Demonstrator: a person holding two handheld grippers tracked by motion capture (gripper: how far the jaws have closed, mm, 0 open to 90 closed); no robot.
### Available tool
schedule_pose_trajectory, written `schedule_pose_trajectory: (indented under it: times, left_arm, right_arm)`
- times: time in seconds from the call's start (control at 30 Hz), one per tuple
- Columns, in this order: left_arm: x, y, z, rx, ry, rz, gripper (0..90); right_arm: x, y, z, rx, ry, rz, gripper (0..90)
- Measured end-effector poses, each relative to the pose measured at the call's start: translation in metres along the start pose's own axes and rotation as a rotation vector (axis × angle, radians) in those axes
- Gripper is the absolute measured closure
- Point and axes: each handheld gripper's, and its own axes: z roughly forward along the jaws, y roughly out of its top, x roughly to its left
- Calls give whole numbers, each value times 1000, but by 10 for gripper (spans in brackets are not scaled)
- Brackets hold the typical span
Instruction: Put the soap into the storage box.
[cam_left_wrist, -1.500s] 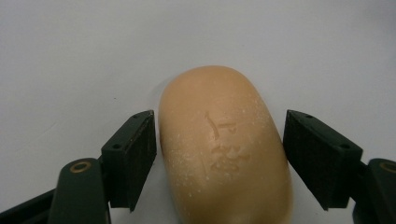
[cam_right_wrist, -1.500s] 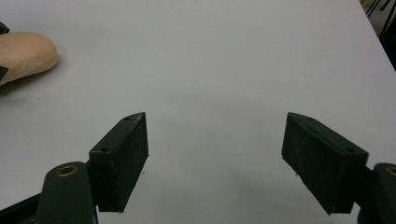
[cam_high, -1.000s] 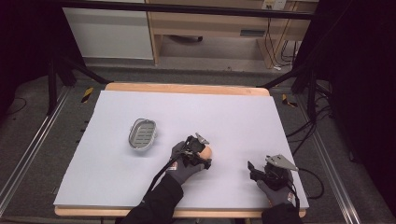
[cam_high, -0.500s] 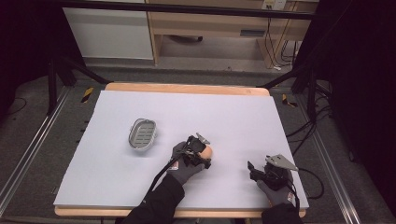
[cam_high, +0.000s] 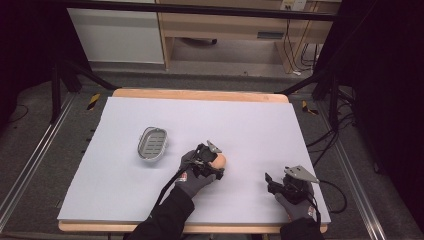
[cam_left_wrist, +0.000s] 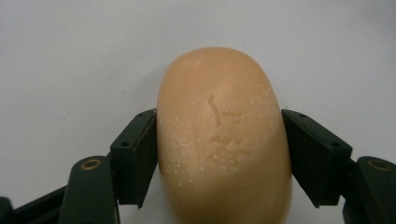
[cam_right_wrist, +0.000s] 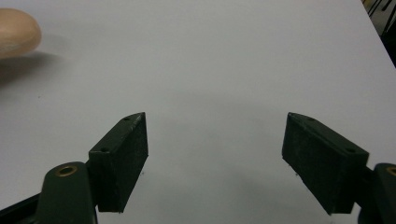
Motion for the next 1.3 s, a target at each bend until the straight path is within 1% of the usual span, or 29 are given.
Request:
schedule_pose_trajectory:
  times: [0.03, 0.1, 0.17, 0.33, 0.5, 0.63, 0.87, 0.9, 0.97, 1.1, 1.17, 1.2, 1.3]
  left_arm:
    - [1, 0, -2, 0, -5, -6, 304]
    - [3, -2, -8, -16, -8, -8, 305]
    - [4, -3, -12, -22, -3, -8, 305]
    - [8, -5, -22, -51, -7, -18, 307]
    - [14, -8, -34, -71, 1, -14, 308]
    - [18, -10, -42, -77, 8, -13, 309]
    - [28, -15, -57, -91, 27, -22, 310]
    - [28, -15, -57, -91, 27, -22, 310]
    - [33, -17, -64, -98, 37, -22, 311]
    - [38, -20, -71, -106, 47, -38, 311]
    - [41, -23, -75, -113, 43, -48, 312]
    - [43, -24, -76, -113, 47, -44, 312]
    - [47, -27, -81, -118, 53, -52, 312]
  right_arm:
    - [0, 0, 0, -1, 0, 0, 225]
    - [0, 0, 0, 0, 0, -1, 225]
    - [0, 0, 0, 0, 0, -2, 224]
    - [0, 0, 0, 1, 0, 0, 223]
    - [0, 0, 0, 1, -1, -3, 222]
    - [0, 0, 0, 1, -1, -2, 222]
    - [0, 0, 0, 0, -3, -3, 221]
    - [0, 0, 0, 0, -3, -3, 221]
    - [0, 0, 0, 2, -1, -1, 221]
    - [0, 0, 0, 1, -4, -4, 221]
    - [1, 0, 0, 2, -2, 0, 221]
    - [1, 0, 0, 2, -1, 2, 221]
    - [1, 0, 0, 2, -5, -1, 221]
